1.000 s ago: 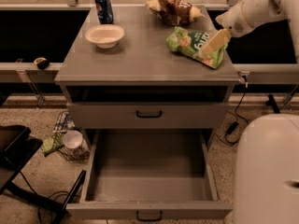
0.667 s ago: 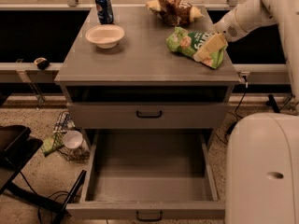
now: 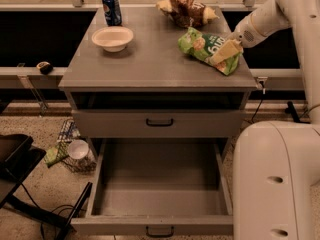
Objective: Place green rice chip bag into middle drawer
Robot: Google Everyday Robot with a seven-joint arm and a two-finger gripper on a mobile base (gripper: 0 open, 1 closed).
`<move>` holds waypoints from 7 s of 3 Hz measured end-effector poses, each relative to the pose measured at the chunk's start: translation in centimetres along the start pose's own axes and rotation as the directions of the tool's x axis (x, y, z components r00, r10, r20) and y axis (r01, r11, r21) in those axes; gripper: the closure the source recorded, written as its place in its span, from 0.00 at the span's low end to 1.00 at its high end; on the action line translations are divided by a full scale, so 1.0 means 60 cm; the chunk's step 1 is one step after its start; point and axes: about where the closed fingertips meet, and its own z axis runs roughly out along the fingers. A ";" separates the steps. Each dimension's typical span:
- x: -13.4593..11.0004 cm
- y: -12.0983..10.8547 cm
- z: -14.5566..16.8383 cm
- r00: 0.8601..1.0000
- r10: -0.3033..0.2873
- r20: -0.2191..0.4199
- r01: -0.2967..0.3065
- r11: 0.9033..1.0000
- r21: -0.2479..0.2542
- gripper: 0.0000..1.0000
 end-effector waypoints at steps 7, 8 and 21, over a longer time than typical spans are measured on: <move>0.057 0.032 -0.444 0.996 -0.092 -0.007 0.085 0.892 0.445 1.00; -0.007 0.187 -0.550 0.969 -0.238 0.066 0.171 0.838 0.518 1.00; 0.340 0.575 0.358 0.963 -0.097 -0.250 0.061 0.987 -0.149 0.50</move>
Offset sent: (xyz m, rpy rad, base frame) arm -0.0002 -0.0003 0.0002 -0.0020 0.0016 -0.0011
